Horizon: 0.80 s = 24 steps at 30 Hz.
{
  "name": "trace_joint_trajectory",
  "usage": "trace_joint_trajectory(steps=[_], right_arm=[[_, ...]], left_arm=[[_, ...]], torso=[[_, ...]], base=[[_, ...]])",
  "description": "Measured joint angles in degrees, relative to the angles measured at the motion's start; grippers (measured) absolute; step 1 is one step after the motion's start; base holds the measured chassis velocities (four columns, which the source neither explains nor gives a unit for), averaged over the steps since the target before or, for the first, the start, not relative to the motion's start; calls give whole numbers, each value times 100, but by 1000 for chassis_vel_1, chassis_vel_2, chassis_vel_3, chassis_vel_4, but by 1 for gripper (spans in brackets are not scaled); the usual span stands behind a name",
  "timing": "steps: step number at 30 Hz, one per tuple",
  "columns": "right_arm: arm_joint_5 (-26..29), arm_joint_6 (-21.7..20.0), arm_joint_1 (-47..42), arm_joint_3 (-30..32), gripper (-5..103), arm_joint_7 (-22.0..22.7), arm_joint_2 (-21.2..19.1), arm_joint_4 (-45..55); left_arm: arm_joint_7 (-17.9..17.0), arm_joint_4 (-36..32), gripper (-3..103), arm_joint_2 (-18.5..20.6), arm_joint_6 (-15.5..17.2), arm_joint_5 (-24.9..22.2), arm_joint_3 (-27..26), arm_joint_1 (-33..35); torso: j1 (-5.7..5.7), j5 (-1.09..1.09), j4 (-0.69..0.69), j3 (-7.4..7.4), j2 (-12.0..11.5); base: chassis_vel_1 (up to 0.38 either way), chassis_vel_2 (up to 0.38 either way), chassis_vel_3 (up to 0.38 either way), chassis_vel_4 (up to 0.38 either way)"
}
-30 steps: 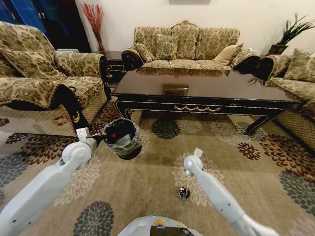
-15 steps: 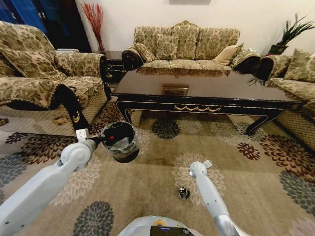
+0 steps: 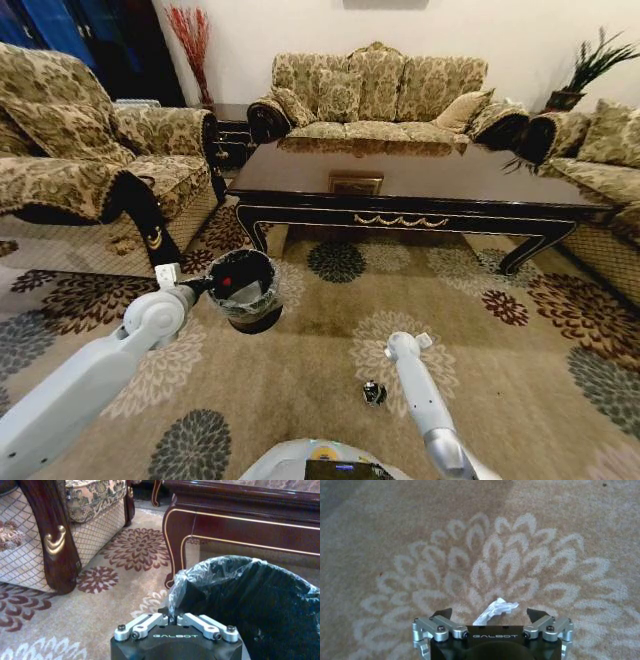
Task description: Move to the front of the table and pick up the trash from the floor, then place it into the trash bin.
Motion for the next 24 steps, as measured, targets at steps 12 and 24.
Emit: trace_joint_trajectory(steps=[12,24], right_arm=[[-296,49,197,59,79,-176,82,-507],[-364,109,358,216,92,-467,-23,-1011]], left_arm=[[6,-55,3,-2,2,13,-27,28],[-5,-117,3,52,-1,-9,-40,36]], torso=[[0,1,1,0,0],[0,0,0,0,0]], base=[[0,0,0,0],[0,0,0,0]])
